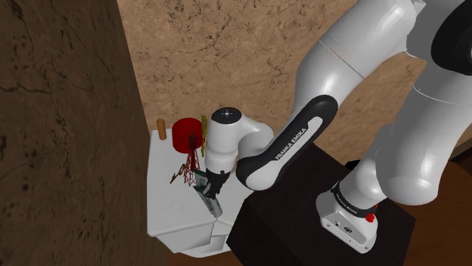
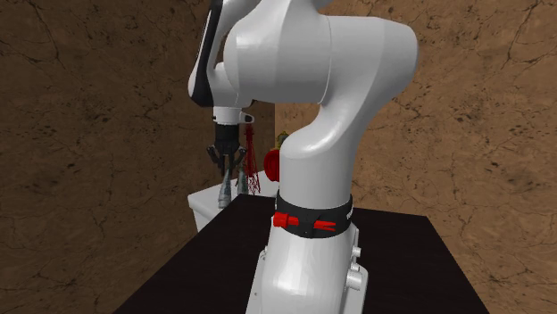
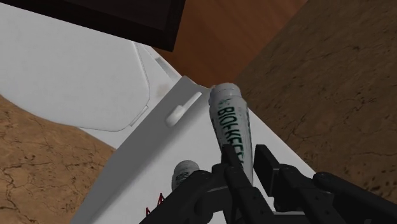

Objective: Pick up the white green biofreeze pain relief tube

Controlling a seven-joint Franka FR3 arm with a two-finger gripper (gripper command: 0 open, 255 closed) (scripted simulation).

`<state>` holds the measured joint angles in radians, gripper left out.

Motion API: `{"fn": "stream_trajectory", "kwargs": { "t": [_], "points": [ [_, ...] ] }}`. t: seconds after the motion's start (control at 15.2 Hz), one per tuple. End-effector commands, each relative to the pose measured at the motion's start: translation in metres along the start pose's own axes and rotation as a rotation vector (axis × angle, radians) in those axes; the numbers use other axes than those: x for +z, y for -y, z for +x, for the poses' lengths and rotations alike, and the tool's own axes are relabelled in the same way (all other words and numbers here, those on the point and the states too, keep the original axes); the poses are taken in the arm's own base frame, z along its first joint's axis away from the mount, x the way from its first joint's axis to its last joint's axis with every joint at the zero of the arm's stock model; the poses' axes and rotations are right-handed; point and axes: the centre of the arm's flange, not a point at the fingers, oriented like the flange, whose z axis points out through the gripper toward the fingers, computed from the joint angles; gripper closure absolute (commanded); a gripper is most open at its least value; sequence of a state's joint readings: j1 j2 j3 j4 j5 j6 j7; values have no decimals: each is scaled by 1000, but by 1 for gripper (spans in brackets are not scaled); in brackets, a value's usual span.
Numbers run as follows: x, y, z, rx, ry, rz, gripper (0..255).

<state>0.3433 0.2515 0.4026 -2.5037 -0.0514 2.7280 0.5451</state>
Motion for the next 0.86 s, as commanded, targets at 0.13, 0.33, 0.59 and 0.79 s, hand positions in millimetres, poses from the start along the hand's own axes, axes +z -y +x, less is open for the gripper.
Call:
{"fn": "stream_trajectory", "kwargs": {
  "t": [0.13, 0.33, 0.59, 0.79],
  "points": [
    [-20, 1, -2, 0, 0, 0, 255],
    [-36, 2, -2, 0, 0, 0, 255],
    [-57, 4, -3, 0, 0, 0, 255],
    [-63, 4, -3, 0, 0, 0, 255]
  ]
}}
